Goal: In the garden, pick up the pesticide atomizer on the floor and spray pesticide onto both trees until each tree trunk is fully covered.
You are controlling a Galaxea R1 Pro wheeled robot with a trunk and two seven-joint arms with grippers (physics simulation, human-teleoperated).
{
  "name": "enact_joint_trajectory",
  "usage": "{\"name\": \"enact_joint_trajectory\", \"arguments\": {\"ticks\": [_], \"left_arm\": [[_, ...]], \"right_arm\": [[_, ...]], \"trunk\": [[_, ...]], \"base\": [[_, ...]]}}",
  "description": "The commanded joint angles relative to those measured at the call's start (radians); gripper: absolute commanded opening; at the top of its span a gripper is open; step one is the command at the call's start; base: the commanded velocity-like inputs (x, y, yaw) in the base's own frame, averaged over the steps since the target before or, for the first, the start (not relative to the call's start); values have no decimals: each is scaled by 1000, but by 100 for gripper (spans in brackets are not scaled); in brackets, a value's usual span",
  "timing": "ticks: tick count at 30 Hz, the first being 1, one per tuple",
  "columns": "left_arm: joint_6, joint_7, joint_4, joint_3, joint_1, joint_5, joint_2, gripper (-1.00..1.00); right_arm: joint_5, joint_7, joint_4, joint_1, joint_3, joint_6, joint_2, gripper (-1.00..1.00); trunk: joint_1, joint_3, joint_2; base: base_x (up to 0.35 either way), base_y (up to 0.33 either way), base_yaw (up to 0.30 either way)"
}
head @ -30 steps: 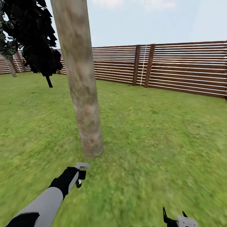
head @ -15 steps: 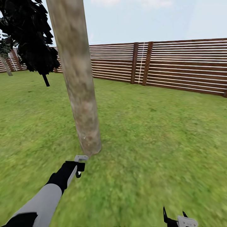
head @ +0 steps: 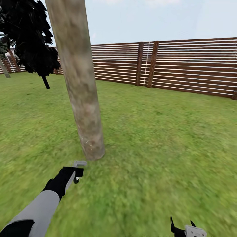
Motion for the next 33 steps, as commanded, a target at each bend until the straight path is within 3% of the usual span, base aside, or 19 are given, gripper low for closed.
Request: {"name": "enact_joint_trajectory", "arguments": {"ticks": [1, 3, 5, 6, 8, 10, 12, 16, 17, 19, 22, 23, 25, 26, 30, 31, 33], "left_arm": [[1, -1, 1, 1, 0, 9, 28, -100], [2, -2, 1, 1, 1, 10, 49, -100], [1, -2, 1, -3, 3, 10, 42, -100], [-1, -2, 1, -5, 3, 10, 15, -100], [-2, -2, 0, -6, 1, 8, -15, -100], [-2, -2, -6, -6, -1, 8, -20, -100], [5, -3, -51, -5, 0, 8, -6, -100], [12, -14, -77, -2, -2, 10, 81, -100], [13, -37, -78, -4, -2, 8, 82, -100], [14, -92, -86, -7, -2, 5, 64, -100], [20, -114, -108, -38, -4, 1, -21, -100], [42, -114, -113, -45, -16, 1, -29, -100], [106, -117, -119, -47, -54, 6, -26, -100], [126, -118, -121, -46, -72, 6, -12, -100], [137, -119, -121, -45, -97, 11, 74, -100], [138, -120, -122, -48, -103, 12, 76, -100], [140, -119, -123, -52, -108, 10, 32, -100]], "right_arm": [[0, 0, 0, 0, 0, 0, 0, 100], [0, 0, 0, 0, 0, 0, 0, 100], [0, 0, 0, 0, 0, 0, 1, 100], [0, 0, 0, 0, 0, 0, 1, 100], [0, 0, 0, 0, -1, 0, 1, 100], [0, 0, 0, 0, -1, 0, 0, 100], [1, 0, 0, 0, -1, 1, 1, 100], [1, 1, 0, 0, 0, 1, 0, 100], [1, 1, 0, 0, 0, 1, 0, 100], [1, 2, 0, 0, 0, 1, 0, 100], [1, 2, 0, 0, 0, 1, 0, 100], [1, 2, 0, 0, 0, 1, 0, 100], [1, 2, 0, 0, 1, 1, 0, 100], [1, 2, 0, 0, 1, 1, 0, 100], [1, 2, 0, 0, 1, 1, 0, 100], [1, 2, 0, 0, 1, 1, 0, 100], [1, 2, 0, 0, 1, 1, 0, 100]], "trunk": [[0, 0, 0], [0, 0, 0], [0, 0, 0], [0, 0, 0], [0, 0, 0], [0, 0, 0], [0, 0, 0], [0, 0, 0], [0, 0, 0], [0, 0, 0], [0, 0, 0], [0, 0, 0], [0, 0, 0], [0, 0, 0], [0, 0, 0], [0, 0, 0], [0, 0, 0]], "base": [[32, 0, -10], [93, 50, -4], [151, 190, -1], [150, 205, 0], [61, 82, 0], [16, 22, 0], [3, 5, 0], [0, 0, 0], [0, 0, 0], [0, 0, 0], [0, 0, 0], [0, 0, 0], [0, 0, 0], [0, 0, 0], [0, 0, 0], [0, 0, 0], [0, 0, 0]]}}
